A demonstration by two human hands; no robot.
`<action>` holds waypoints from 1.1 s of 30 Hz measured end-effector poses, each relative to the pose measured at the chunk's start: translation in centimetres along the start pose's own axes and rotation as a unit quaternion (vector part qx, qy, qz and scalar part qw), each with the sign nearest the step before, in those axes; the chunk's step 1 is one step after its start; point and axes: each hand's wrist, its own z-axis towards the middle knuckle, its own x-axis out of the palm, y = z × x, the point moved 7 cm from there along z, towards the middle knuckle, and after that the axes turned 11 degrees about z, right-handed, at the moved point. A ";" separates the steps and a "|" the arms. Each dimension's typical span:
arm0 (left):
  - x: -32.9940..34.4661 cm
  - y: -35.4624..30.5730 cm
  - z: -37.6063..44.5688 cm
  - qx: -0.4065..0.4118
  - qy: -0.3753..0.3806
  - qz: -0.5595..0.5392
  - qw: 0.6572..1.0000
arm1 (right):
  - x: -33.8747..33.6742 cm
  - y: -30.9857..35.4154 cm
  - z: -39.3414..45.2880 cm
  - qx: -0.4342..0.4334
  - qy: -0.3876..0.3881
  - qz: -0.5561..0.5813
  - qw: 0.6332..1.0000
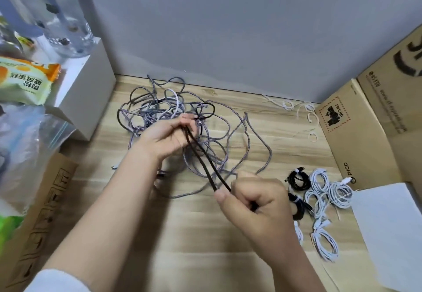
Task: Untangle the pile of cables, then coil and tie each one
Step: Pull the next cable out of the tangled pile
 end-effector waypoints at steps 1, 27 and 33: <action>-0.3 -0.6 0.2 0.020 -0.022 -0.003 1.000 | -0.4 -0.4 -0.4 0.044 -0.011 0.062 0.997; 0.4 2.6 -0.5 -0.018 -0.063 0.111 0.992 | 0.0 -4.9 2.5 0.131 -0.118 -0.017 0.984; 0.0 -1.9 1.2 0.035 -0.083 0.108 0.990 | -0.8 -0.1 1.4 0.060 -0.110 0.006 0.992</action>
